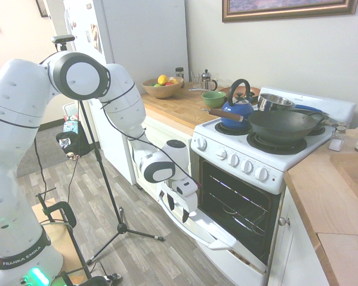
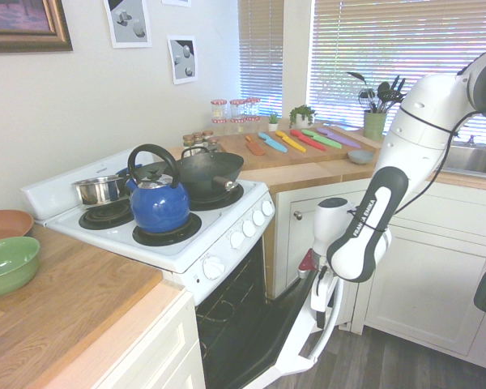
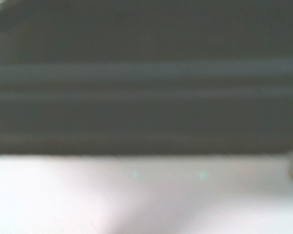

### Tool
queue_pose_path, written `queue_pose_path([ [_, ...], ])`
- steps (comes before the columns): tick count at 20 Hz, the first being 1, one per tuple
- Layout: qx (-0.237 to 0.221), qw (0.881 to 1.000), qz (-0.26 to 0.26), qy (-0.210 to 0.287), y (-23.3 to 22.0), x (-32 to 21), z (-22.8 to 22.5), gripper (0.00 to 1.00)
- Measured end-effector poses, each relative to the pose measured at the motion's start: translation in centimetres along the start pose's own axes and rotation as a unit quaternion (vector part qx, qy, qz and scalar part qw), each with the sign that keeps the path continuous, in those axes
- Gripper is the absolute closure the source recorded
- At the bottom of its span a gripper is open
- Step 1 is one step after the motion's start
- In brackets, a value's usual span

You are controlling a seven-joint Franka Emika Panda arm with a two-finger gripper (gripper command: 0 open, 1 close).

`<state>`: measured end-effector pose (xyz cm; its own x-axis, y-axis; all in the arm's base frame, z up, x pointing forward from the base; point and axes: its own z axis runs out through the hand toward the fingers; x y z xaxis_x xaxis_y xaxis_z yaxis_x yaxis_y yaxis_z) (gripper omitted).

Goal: Close the oven

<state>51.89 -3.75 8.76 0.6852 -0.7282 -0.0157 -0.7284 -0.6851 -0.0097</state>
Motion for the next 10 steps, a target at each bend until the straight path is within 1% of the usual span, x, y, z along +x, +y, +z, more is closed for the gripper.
queue_pose_path([
  [5,0.005,1.0,-0.011,0.009,-1.3,-0.1,-0.2,0.0],
  [10,0.019,0.999,-0.023,0.026,-3.9,-0.1,-1.5,0.0],
])
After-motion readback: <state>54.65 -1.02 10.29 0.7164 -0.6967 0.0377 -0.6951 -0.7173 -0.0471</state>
